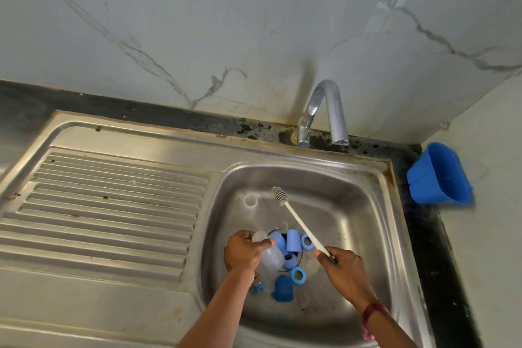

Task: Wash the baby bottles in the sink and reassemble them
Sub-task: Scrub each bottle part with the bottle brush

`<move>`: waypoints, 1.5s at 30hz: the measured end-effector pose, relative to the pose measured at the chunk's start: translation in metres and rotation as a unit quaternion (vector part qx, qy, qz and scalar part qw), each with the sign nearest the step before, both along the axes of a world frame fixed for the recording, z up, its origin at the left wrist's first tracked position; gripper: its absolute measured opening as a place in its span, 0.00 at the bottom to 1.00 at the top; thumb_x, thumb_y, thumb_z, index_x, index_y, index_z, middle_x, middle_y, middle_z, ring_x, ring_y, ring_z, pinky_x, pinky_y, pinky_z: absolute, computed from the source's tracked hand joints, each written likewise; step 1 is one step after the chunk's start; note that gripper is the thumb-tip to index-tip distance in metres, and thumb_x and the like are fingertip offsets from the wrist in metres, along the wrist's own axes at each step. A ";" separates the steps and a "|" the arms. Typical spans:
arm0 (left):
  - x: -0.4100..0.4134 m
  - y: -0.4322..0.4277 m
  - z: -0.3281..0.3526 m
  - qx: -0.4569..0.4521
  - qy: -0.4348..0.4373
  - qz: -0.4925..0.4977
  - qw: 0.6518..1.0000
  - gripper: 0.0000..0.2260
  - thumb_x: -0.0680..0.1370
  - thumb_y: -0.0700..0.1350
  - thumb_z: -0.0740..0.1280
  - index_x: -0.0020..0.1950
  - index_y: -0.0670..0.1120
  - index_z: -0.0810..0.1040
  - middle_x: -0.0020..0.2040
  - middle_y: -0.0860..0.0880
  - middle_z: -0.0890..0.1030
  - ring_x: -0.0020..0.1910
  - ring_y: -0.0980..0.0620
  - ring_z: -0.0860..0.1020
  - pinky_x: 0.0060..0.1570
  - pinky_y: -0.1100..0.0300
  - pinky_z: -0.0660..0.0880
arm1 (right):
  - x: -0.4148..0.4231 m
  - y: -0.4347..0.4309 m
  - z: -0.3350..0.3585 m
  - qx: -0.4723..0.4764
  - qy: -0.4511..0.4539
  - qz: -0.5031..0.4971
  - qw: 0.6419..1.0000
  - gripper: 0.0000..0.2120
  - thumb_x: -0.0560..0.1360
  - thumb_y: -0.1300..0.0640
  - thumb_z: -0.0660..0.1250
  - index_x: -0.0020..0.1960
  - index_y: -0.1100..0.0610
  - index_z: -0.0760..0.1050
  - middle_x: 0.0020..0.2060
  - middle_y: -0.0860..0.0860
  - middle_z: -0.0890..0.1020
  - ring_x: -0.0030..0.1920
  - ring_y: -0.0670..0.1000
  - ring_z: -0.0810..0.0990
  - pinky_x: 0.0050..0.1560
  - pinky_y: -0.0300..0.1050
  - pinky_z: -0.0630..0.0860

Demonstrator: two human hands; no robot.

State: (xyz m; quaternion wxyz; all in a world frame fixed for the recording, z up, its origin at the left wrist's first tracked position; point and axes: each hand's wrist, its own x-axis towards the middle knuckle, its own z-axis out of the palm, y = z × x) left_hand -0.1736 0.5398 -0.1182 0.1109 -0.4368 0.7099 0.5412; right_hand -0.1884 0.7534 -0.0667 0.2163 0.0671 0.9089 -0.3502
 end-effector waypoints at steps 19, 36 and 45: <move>0.026 -0.001 0.023 0.045 0.094 0.017 0.994 0.15 0.64 0.44 0.81 0.44 0.47 0.78 0.44 0.48 0.83 0.45 0.47 0.81 0.50 0.48 0.80 | 0.031 0.008 0.028 -0.008 0.031 -0.002 0.999 0.17 0.78 0.51 0.66 0.36 0.62 0.75 0.23 0.46 0.68 0.24 0.44 0.65 0.26 0.33 0.65; -0.009 -0.045 0.071 0.155 0.134 0.125 0.971 0.29 0.67 0.69 0.62 0.57 0.51 0.78 0.55 0.43 0.80 0.52 0.40 0.79 0.57 0.39 0.77 | -0.007 0.022 0.070 0.053 0.113 0.123 0.985 0.15 0.77 0.39 0.64 0.48 0.49 0.82 0.31 0.54 0.80 0.28 0.46 0.75 0.38 0.46 0.78; 0.013 -0.064 0.103 0.341 0.202 0.158 0.904 0.13 0.71 0.49 0.70 0.53 0.46 0.77 0.48 0.41 0.78 0.43 0.44 0.77 0.45 0.50 0.75 | -0.014 0.004 0.079 0.076 0.153 0.171 0.970 0.14 0.79 0.42 0.63 0.46 0.49 0.82 0.30 0.51 0.79 0.29 0.47 0.74 0.37 0.44 0.76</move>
